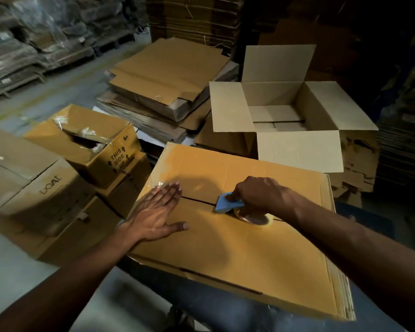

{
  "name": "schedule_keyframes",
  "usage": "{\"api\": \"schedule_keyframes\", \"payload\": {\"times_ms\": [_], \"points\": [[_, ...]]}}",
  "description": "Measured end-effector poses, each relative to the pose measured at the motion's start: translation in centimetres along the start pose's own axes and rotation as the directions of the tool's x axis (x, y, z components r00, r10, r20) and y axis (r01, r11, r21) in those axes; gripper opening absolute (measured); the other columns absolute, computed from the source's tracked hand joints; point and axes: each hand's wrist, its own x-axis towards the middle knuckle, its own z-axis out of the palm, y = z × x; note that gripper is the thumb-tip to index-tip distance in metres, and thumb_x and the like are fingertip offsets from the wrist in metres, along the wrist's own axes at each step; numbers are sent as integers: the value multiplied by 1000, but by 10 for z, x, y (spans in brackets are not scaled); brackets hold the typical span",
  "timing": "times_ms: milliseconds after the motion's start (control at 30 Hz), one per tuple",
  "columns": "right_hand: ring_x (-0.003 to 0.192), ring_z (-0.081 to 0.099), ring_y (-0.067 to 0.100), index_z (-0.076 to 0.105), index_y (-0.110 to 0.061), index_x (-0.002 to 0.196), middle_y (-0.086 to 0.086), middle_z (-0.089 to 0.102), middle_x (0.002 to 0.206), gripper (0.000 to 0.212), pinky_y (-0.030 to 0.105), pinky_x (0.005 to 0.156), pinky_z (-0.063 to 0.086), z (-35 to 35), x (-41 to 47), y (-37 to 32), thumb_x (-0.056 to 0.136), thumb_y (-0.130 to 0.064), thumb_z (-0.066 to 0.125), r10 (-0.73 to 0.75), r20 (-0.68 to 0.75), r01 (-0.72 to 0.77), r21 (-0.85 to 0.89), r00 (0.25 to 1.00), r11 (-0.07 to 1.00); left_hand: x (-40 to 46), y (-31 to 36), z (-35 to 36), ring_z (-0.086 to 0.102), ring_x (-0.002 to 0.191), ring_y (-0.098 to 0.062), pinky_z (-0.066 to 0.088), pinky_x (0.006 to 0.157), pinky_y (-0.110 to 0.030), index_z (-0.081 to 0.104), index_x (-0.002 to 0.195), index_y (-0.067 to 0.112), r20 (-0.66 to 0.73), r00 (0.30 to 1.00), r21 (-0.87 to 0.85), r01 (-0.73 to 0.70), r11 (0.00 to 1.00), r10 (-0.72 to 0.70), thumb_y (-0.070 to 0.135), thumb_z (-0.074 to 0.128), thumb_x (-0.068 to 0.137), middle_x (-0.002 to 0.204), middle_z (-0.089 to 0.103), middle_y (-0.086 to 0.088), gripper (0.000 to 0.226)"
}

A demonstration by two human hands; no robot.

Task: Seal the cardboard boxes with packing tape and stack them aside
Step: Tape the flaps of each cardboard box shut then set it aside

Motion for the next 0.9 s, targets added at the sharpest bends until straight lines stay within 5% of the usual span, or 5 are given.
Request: {"api": "schedule_keyframes", "payload": {"times_ms": [233,533,633,733,900], "points": [[98,59,17,49,-39,149,-3,65,119,61,32,73,48,-9,6,-8,92,-37,72,34,108,-33,-17,994,999,-2,-3,2,-23,156,-14,-7,129,-40,-16,163,21,-3,1000,-5,-8,1000,8,98,7,81,169,-25,1,115],[105,67,22,55,-47,143,-6,69,120,51,30,75,49,8,4,-5,93,-54,62,12,-28,-12,17,1000,1000,-3,61,-10,-28,154,-16,-14,126,-52,-15,163,17,57,998,-111,21,994,-14,102,16,76,168,-29,0,126],[107,66,22,55,-47,142,-6,68,123,52,30,75,47,8,7,-4,91,-54,65,20,-15,-20,37,1000,999,4,75,-11,-7,160,-22,-3,128,-51,12,165,14,-42,999,-144,26,989,-33,99,19,80,174,-6,-5,121],[105,65,21,56,-48,143,-7,68,124,53,30,74,47,8,10,-2,91,-53,65,21,-8,-21,57,1000,998,4,65,-11,28,149,-25,27,122,-46,37,158,20,-163,985,-166,23,986,-50,93,28,86,163,30,-5,103],[107,66,22,52,-49,144,-6,68,126,53,31,80,51,9,8,2,93,-55,63,0,-20,1,67,1000,998,-4,20,-6,43,132,-19,49,99,-38,50,142,26,-246,955,-178,122,976,-164,85,33,90,144,40,0,81]]}}
